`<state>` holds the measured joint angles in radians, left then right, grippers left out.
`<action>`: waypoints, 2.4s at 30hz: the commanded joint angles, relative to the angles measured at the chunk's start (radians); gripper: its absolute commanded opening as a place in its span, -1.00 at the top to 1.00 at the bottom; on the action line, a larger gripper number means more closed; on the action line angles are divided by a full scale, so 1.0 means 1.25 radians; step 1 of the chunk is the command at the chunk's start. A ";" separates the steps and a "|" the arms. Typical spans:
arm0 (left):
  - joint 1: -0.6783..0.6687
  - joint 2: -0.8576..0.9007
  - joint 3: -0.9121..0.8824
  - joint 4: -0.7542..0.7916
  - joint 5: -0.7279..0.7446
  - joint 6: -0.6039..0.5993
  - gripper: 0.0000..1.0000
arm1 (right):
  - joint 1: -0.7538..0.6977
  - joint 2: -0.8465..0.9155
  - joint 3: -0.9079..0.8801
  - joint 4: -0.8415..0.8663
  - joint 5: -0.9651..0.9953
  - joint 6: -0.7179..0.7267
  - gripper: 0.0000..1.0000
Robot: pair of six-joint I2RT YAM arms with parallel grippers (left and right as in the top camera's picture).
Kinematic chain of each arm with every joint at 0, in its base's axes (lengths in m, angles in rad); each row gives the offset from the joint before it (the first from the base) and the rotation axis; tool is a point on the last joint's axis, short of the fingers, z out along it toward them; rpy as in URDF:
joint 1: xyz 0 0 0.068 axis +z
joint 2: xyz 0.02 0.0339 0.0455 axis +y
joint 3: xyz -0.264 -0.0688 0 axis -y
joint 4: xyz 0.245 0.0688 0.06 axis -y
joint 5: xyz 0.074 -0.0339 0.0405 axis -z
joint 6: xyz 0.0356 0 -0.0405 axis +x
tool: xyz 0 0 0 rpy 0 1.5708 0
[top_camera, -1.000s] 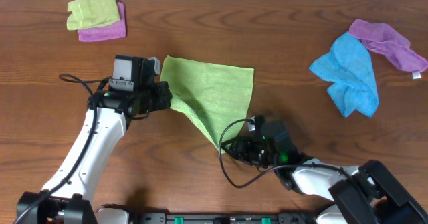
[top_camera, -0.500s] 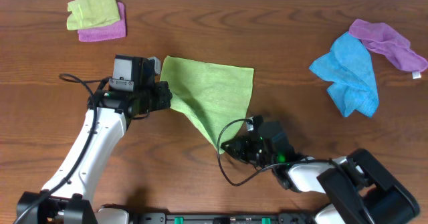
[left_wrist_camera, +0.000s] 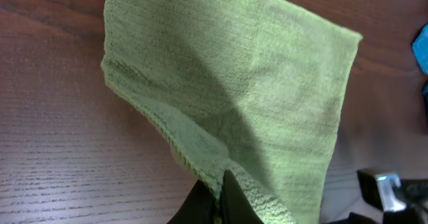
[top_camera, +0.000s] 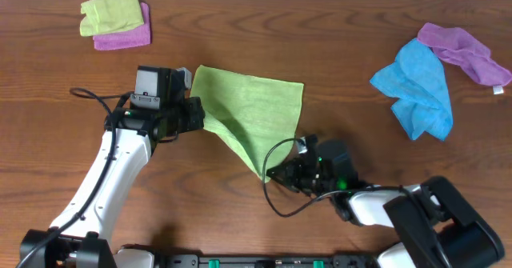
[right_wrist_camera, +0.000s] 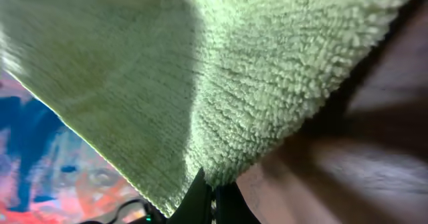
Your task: Fold the cloth
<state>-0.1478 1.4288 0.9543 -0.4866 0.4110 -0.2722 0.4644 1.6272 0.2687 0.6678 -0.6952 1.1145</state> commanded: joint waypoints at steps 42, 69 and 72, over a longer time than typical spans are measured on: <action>-0.039 0.143 0.020 0.105 -0.057 -0.004 0.88 | -0.231 -0.056 0.495 -0.862 0.189 -0.604 0.97; -0.039 0.198 0.021 0.254 -0.141 -0.061 0.89 | -0.202 0.229 0.807 -0.866 0.194 -0.659 0.97; -0.039 0.214 0.021 0.265 -0.148 -0.064 0.88 | -0.202 0.245 0.824 -0.864 0.195 -0.663 0.97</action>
<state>-0.2031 1.6741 0.9562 -0.1650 0.2550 -0.3416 0.2062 1.9091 1.2671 -0.4126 -0.4614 0.3088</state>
